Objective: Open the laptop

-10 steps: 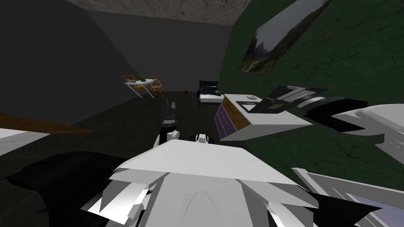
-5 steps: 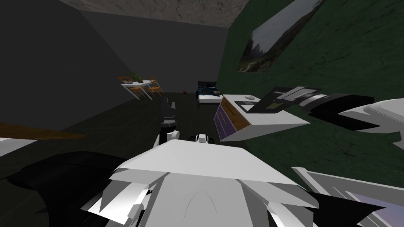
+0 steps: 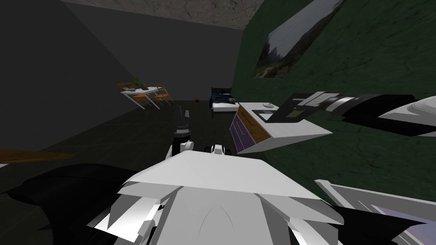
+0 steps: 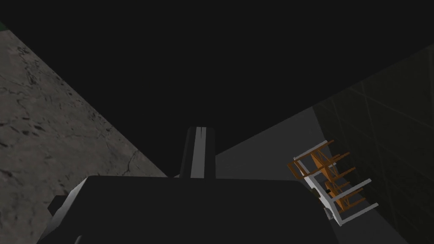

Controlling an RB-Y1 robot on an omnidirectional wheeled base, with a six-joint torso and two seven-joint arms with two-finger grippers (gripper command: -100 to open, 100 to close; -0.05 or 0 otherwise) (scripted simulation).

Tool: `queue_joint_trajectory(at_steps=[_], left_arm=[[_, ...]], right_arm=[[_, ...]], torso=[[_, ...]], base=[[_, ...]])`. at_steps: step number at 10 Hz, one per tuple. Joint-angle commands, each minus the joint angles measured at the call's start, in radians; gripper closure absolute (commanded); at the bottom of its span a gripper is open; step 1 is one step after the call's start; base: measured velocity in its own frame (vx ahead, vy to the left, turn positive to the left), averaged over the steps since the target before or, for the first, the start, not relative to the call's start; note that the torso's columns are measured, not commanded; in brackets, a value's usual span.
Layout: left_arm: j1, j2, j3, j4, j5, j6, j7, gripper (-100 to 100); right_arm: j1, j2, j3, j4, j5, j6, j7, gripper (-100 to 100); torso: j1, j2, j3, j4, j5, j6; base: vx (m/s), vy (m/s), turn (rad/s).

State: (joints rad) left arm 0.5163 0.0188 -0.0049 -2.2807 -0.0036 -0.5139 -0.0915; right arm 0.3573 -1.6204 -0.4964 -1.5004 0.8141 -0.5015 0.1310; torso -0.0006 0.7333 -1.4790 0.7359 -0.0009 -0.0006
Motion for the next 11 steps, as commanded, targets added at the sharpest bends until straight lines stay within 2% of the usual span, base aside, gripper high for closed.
queue_joint_trajectory(at_steps=[1,2,4,5,6,7,8,9,11], left_arm=[[0.000,0.000,0.000,0.000,0.000,0.000,0.000,0],[0.000,0.000,0.000,0.000,0.000,0.000,0.000,0],[0.000,0.000,0.000,0.000,0.000,0.000,0.000,0],[0.000,0.000,0.000,0.000,0.000,0.000,0.000,0],[0.000,0.000,0.000,0.000,0.000,0.000,0.000,0],[0.000,0.000,0.000,0.000,0.000,0.000,0.000,0],[0.000,0.000,0.000,0.000,0.000,0.000,0.000,0],[0.000,0.000,0.000,0.000,0.000,0.000,0.000,0],[0.000,0.000,0.000,0.000,0.000,0.000,0.000,0]], right_arm=[[0.028,-0.076,-0.006,0.010,-0.006,-0.040,-0.052,100],[0.028,-0.082,-0.006,0.010,-0.006,-0.040,-0.052,100],[0.060,-0.154,-0.011,0.022,-0.014,-0.086,-0.109,100],[0.060,-0.166,-0.011,0.022,-0.014,-0.086,-0.109,100],[0.077,-0.208,-0.014,0.028,-0.017,-0.109,-0.138,100],[0.066,-0.188,-0.007,0.026,-0.020,-0.093,-0.117,100],[0.057,-0.197,-0.018,0.046,-0.004,-0.069,-0.114,-100],[0.057,-0.197,-0.018,0.046,-0.004,-0.069,-0.114,-100],[0.055,-0.201,-0.012,0.050,-0.014,-0.073,-0.108,-100]], torso=[[0.000,0.001,0.000,0.000,0.000,-0.002],[0.000,0.002,0.001,0.000,0.000,-0.002],[0.000,0.002,0.001,0.001,0.001,0.000],[0.001,0.001,0.001,0.001,0.001,0.000],[0.000,0.002,0.001,0.000,0.000,-0.001],[0.001,0.002,0.001,0.001,0.001,-0.001],[0.000,0.005,0.003,0.002,0.000,0.000],[0.006,0.003,0.002,0.002,0.002,0.000],[-0.001,0.007,0.004,0.003,0.001,0.000]], base=[[0.071,0.015,-0.065],[0.057,0.008,-0.034],[0.095,0.011,-0.095],[0.083,0.016,-0.055],[0.075,0.012,-0.066],[0.035,0.006,-0.018],[0.077,0.108,-0.041],[0.074,0.128,-0.037],[0.015,0.031,-0.001]])
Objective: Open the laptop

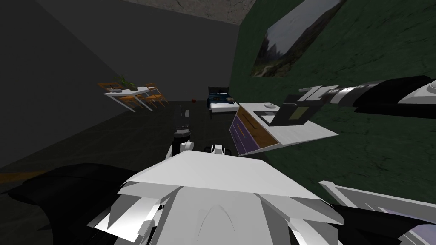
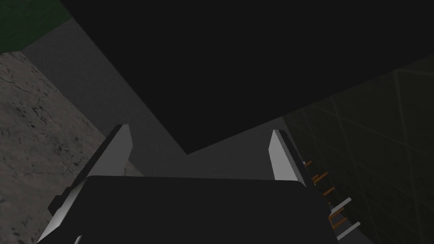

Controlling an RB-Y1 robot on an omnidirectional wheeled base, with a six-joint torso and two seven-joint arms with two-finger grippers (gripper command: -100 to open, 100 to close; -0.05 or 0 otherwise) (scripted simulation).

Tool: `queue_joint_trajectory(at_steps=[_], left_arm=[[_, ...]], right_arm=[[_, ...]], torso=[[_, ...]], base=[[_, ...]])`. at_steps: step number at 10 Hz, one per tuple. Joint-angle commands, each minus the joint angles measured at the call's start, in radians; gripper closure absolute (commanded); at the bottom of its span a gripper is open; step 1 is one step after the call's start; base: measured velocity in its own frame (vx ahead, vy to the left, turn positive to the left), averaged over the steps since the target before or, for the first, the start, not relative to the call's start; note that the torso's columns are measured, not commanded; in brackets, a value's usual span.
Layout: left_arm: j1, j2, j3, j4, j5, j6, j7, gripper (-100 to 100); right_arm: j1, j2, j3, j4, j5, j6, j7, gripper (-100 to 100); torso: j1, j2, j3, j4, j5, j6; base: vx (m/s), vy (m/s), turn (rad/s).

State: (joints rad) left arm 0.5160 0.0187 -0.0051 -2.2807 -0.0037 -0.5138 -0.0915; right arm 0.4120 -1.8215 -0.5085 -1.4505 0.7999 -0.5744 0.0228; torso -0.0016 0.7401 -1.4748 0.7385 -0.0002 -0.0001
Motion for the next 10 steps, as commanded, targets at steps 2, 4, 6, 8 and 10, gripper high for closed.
queue_joint_trajectory(at_steps=[2,4,6,8,10], left_arm=[[0.000,0.000,0.000,0.000,0.000,0.000,0.000,0],[0.000,0.000,0.000,0.000,0.000,0.000,0.000,0],[0.000,0.000,0.000,0.000,0.000,0.000,0.000,0],[0.000,0.000,0.000,0.000,0.000,0.000,0.000,0],[0.000,0.000,0.000,0.000,0.000,0.000,0.000,0]], right_arm=[[0.011,-0.049,0.000,0.001,0.000,-0.039,-0.033,100],[0.022,-0.097,-0.001,0.002,0.000,-0.077,-0.066,100],[0.032,-0.145,-0.002,0.003,0.000,-0.116,-0.100,100],[0.043,-0.193,-0.002,0.005,0.000,-0.155,-0.133,100],[0.054,-0.240,-0.003,0.006,0.000,-0.194,-0.166,100]], torso=[[-0.002,0.000,0.000,0.000,-0.001,0.000],[0.001,-0.007,-0.005,-0.002,0.000,0.000],[0.003,-0.003,-0.002,-0.001,0.001,0.000],[0.002,-0.001,-0.001,0.000,0.000,0.000],[0.001,0.000,0.000,0.000,0.000,0.000]], base=[[0.040,-0.005,-0.053],[0.128,-0.005,-0.081],[0.110,-0.001,-0.069],[0.121,-0.002,-0.064],[0.084,-0.018,-0.068]])
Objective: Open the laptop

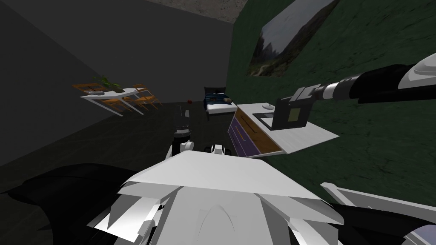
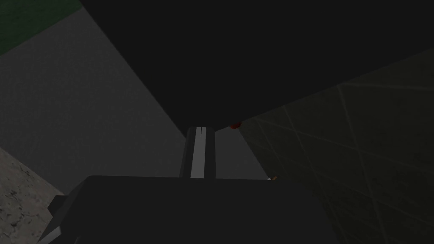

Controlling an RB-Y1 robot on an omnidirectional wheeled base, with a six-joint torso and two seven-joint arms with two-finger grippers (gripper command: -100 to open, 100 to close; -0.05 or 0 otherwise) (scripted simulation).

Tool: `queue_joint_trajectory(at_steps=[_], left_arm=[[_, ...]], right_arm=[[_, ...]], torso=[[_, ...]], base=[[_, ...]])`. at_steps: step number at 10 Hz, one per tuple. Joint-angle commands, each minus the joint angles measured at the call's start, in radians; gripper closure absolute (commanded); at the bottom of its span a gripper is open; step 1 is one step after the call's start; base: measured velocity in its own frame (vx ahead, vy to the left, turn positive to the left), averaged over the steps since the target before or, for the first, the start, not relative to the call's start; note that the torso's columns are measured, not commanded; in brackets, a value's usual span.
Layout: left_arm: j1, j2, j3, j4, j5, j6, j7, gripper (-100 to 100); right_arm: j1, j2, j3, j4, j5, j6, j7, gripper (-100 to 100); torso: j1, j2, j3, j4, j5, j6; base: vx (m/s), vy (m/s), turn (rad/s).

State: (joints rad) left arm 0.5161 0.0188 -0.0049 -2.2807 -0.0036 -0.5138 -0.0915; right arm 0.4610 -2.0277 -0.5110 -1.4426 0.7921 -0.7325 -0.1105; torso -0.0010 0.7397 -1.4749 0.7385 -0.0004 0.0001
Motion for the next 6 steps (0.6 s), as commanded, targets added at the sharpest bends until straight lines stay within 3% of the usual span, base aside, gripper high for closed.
queue_joint_trajectory(at_steps=[1,2,4,6], left_arm=[[0.000,0.000,0.000,0.000,0.000,0.000,0.000,0],[0.000,0.000,0.000,0.000,0.000,0.000,0.000,0],[0.000,0.000,0.000,0.000,0.000,0.000,0.000,0],[0.000,0.000,0.000,0.000,0.000,0.000,0.000,0]], right_arm=[[0.001,-0.022,0.000,-0.004,0.007,-0.019,-0.022,100],[0.013,-0.029,0.019,0.027,0.033,-0.001,-0.032,-100],[0.023,-0.035,0.034,0.052,0.055,0.018,-0.035,-100],[0.037,-0.041,0.055,0.086,0.083,0.042,-0.039,-100]], torso=[[0.000,0.000,0.000,0.000,0.000,0.000],[0.001,0.001,0.001,0.000,0.000,0.000],[0.010,-0.002,-0.001,-0.001,0.004,0.000],[0.003,-0.005,-0.003,-0.002,0.001,0.000]], base=[[0.037,-0.009,-0.012],[0.056,0.120,-0.109],[0.090,0.194,-0.131],[0.111,0.203,-0.092]])
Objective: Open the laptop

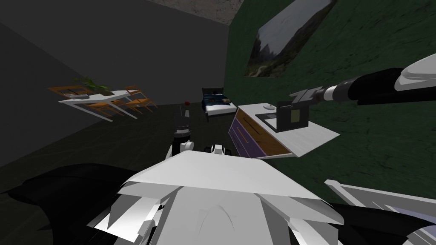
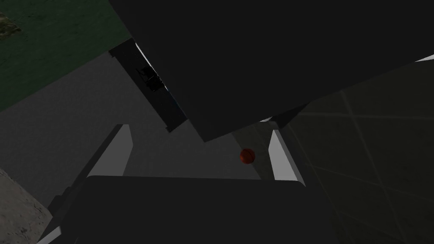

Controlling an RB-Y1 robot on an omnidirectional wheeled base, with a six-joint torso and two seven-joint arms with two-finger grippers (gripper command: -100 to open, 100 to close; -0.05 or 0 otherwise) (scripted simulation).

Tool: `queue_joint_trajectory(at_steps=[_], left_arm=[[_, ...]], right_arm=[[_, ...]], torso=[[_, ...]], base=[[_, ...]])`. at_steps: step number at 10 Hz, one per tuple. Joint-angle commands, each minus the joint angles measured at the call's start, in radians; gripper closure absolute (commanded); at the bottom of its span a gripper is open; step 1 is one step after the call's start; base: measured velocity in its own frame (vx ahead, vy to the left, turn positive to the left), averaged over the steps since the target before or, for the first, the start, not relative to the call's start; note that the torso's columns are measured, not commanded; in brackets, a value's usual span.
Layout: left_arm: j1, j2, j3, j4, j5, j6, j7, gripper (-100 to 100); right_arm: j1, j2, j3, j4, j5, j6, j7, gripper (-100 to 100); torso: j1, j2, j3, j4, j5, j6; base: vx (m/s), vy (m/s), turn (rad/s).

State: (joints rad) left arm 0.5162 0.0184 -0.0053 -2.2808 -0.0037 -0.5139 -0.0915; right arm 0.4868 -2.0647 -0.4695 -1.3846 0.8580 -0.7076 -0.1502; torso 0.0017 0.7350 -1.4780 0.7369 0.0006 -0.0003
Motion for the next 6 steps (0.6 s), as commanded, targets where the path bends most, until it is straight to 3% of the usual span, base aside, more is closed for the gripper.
queue_joint_trajectory(at_steps=[1,4,6], left_arm=[[0.000,0.000,0.000,0.000,0.000,0.000,0.000,0],[0.000,0.000,0.000,0.000,0.000,0.000,0.000,0],[0.000,0.000,0.000,0.000,0.000,0.000,0.000,0]], right_arm=[[0.015,-0.006,0.020,0.038,0.026,0.025,-0.001,-100],[0.032,-0.016,0.047,0.081,0.062,0.056,-0.006,-100],[0.040,-0.019,0.059,0.101,0.078,0.070,-0.008,-100]], torso=[[-0.002,0.001,0.001,0.000,-0.001,0.000],[-0.002,0.004,0.003,0.001,-0.001,0.000],[-0.006,0.005,0.003,0.002,-0.002,0.000]], base=[[0.075,0.170,-0.077],[0.074,0.164,-0.095],[0.029,0.074,-0.037]])
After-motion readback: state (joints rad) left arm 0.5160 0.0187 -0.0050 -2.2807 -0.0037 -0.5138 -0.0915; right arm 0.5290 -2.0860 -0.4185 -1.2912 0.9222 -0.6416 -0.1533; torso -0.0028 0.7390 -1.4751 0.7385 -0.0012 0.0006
